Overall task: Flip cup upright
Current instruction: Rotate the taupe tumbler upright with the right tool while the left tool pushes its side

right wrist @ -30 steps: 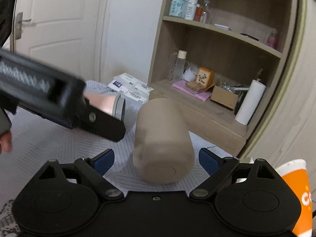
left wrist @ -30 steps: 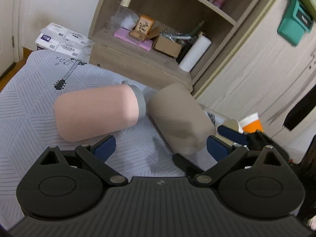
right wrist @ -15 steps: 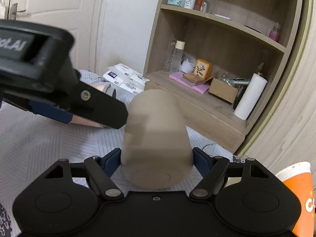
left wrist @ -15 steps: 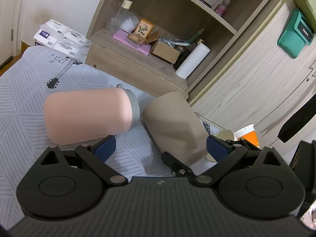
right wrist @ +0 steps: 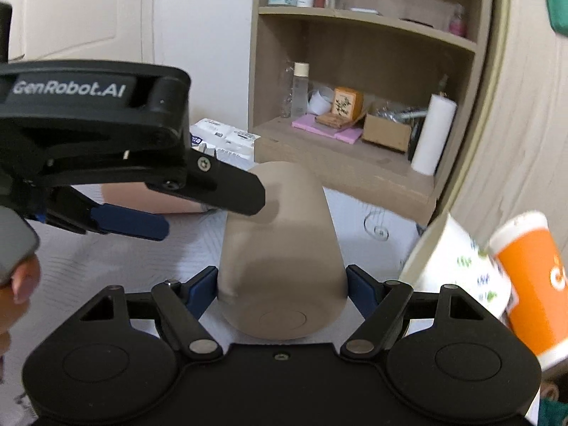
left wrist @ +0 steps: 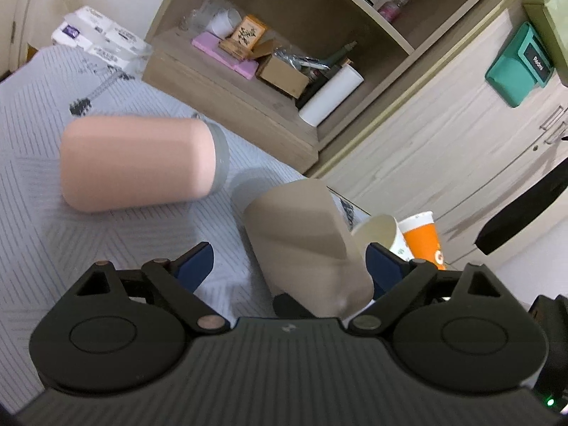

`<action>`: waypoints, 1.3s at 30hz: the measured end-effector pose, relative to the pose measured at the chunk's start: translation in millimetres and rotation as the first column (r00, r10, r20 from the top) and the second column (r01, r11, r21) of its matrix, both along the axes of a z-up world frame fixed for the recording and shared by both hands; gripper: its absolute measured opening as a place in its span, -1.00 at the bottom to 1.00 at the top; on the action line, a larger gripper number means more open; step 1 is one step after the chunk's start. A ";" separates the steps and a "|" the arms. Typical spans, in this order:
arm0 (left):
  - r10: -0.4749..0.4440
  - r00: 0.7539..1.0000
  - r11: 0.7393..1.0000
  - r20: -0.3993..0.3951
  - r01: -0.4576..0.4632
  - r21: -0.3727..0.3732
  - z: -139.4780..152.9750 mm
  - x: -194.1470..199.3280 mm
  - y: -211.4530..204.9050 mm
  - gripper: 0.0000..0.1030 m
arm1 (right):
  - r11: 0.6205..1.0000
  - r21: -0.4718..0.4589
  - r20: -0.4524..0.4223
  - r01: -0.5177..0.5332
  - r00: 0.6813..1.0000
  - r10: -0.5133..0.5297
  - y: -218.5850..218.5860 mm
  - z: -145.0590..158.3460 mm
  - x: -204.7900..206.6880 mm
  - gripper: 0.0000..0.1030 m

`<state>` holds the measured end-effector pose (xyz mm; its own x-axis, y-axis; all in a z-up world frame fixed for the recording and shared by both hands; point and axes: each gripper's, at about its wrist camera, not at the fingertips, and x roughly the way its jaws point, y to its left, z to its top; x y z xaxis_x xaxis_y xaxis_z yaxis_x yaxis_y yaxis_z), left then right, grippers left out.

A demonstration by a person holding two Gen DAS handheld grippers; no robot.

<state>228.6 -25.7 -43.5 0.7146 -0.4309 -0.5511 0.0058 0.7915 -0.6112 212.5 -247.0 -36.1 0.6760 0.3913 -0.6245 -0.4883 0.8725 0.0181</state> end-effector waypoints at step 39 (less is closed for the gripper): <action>-0.219 0.973 0.961 -0.078 0.202 -0.189 -26.2 -24.1 26.2 0.30 | 0.985 0.163 -0.483 -0.051 0.867 0.125 -11.9 22.4 19.6 0.66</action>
<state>204.5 0.4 -69.7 0.5439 -0.6635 -0.5138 0.0941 0.6566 -0.7484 232.1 -258.9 -13.6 0.2558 0.5426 -0.8001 -0.4583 0.7968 0.3938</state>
